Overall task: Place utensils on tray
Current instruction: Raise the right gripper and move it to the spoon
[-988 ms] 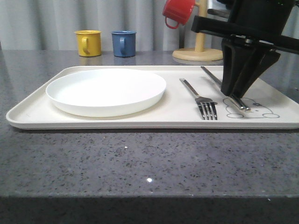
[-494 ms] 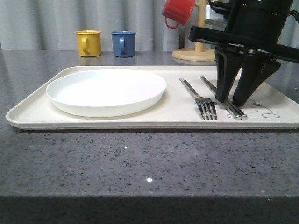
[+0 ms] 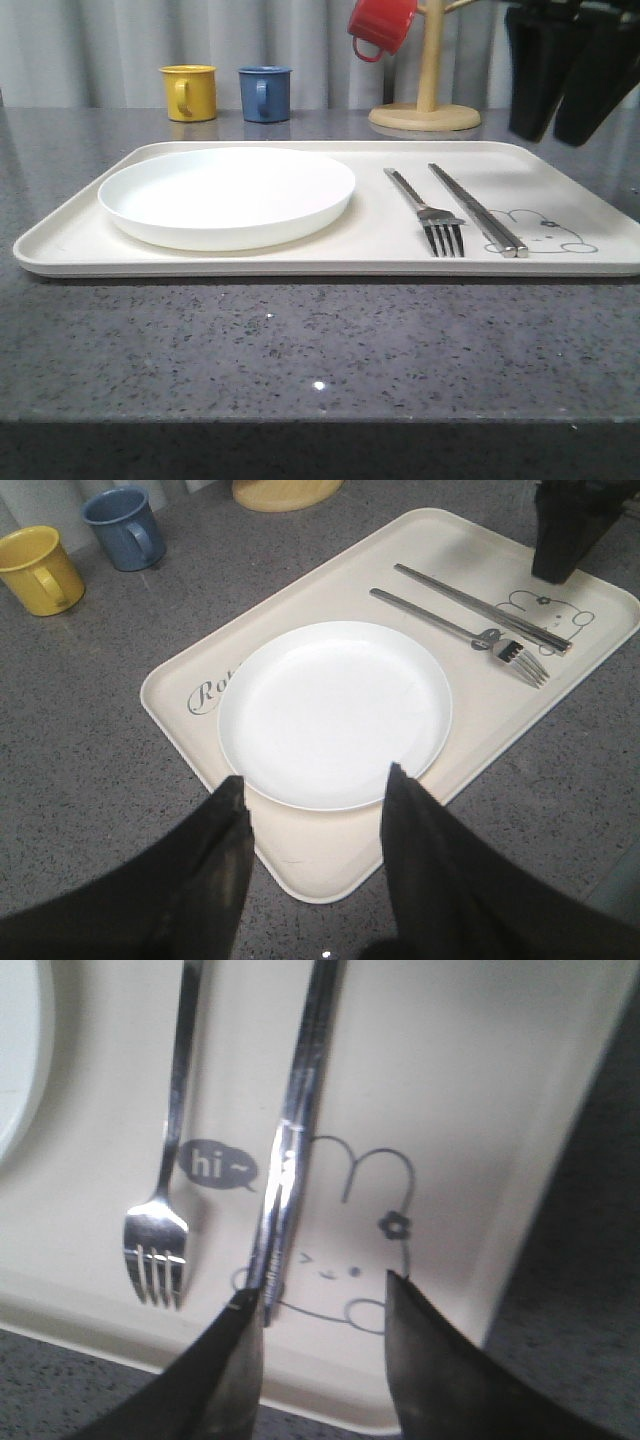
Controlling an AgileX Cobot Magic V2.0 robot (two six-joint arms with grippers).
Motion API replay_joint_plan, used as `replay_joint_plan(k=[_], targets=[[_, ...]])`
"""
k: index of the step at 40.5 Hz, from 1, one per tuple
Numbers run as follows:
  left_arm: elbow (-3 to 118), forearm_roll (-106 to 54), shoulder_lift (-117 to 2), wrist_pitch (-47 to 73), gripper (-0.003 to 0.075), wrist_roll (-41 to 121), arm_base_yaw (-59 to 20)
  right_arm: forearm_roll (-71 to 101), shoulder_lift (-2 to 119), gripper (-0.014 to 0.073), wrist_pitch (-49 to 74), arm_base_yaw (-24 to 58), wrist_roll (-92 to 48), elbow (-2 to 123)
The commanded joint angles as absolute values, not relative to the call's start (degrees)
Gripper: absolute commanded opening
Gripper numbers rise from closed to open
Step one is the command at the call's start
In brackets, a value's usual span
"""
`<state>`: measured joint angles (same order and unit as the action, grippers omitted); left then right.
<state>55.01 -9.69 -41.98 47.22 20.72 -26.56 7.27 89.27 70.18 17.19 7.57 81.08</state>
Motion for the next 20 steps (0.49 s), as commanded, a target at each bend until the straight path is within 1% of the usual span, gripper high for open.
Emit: replay_joint_plan(k=[1,4,12,20], targets=[[56.4,-10.5,-41.8,43.0,0.0292,20.4,-27.0,1.5,83.5,0.0325,74.0,15.9,6.5,82.8],[56.4,-10.5,-41.8,43.0,0.0292,20.4,-27.0,-0.6,81.7,0.0322,75.2,13.5,6.5,82.7],[56.4,-10.5,-41.8,43.0,0.0292,20.4,-27.0,-1.5,80.6,0.0321,76.9,3.7,6.2,82.5],[56.4,-10.5,-41.8,43.0,0.0292,20.4,-27.0,-1.5,81.6,0.0321,76.6,-4.3,1.2,80.0]])
